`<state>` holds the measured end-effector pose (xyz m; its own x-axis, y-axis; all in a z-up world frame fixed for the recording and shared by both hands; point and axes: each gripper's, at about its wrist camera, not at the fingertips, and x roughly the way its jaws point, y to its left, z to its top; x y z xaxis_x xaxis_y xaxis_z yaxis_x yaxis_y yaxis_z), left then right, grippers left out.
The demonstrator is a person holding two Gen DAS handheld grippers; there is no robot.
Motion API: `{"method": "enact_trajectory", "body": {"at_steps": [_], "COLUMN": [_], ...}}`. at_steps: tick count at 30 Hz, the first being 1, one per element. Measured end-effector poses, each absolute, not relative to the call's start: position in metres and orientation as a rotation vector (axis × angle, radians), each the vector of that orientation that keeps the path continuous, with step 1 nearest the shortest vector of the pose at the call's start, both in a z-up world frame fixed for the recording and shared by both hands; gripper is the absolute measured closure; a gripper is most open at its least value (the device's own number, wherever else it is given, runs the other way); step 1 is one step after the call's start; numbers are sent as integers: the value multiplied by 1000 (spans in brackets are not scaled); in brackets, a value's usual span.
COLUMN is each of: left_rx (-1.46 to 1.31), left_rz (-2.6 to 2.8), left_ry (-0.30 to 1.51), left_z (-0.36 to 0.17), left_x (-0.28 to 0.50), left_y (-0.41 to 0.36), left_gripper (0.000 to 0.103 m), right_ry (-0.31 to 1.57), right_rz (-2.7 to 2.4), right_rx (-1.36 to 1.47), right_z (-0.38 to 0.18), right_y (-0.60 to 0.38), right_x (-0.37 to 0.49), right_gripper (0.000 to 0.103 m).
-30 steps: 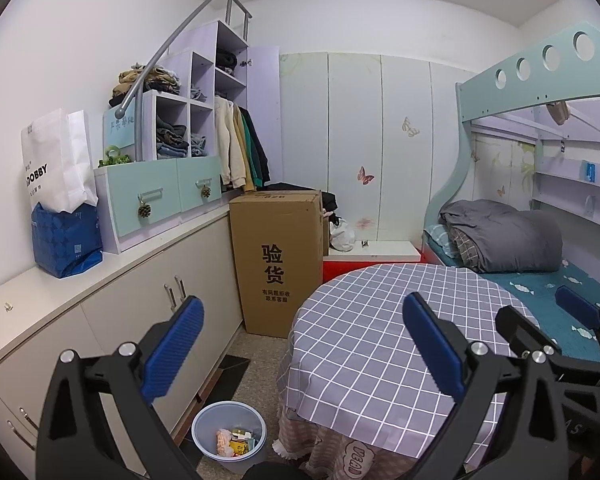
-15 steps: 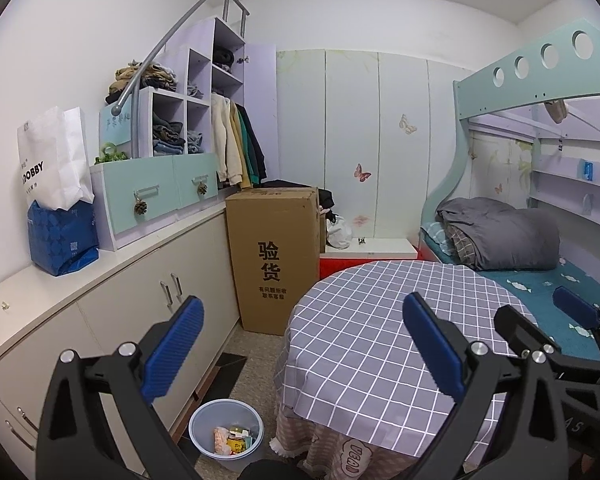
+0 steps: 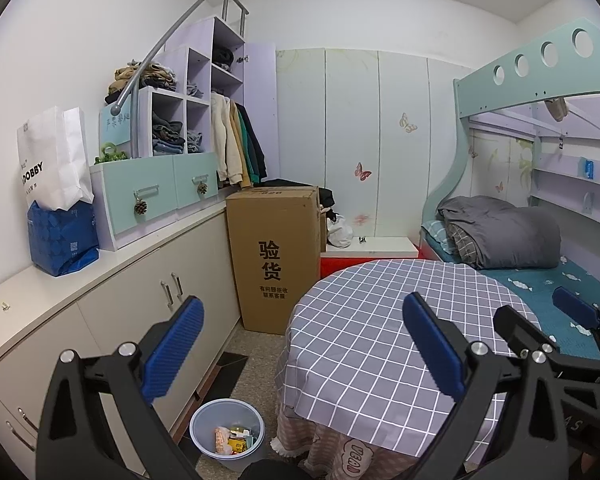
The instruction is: Collect trash
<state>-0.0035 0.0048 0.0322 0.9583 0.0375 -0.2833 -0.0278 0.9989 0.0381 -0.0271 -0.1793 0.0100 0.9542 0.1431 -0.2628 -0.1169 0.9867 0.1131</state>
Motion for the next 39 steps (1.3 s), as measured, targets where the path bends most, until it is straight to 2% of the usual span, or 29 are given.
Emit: {"method": "enact_trajectory", "body": {"at_steps": [39], "left_rx": [40], "left_rz": [34], "left_ry": [290], "left_z": [33], "left_x": [-1], "left_y": [8], "left_gripper": [5], "right_ry": [280], "right_rz": [133], "right_rx": [98], "right_z": [10], "right_y": [-180], "right_x": [-25], "right_gripper": [8]}}
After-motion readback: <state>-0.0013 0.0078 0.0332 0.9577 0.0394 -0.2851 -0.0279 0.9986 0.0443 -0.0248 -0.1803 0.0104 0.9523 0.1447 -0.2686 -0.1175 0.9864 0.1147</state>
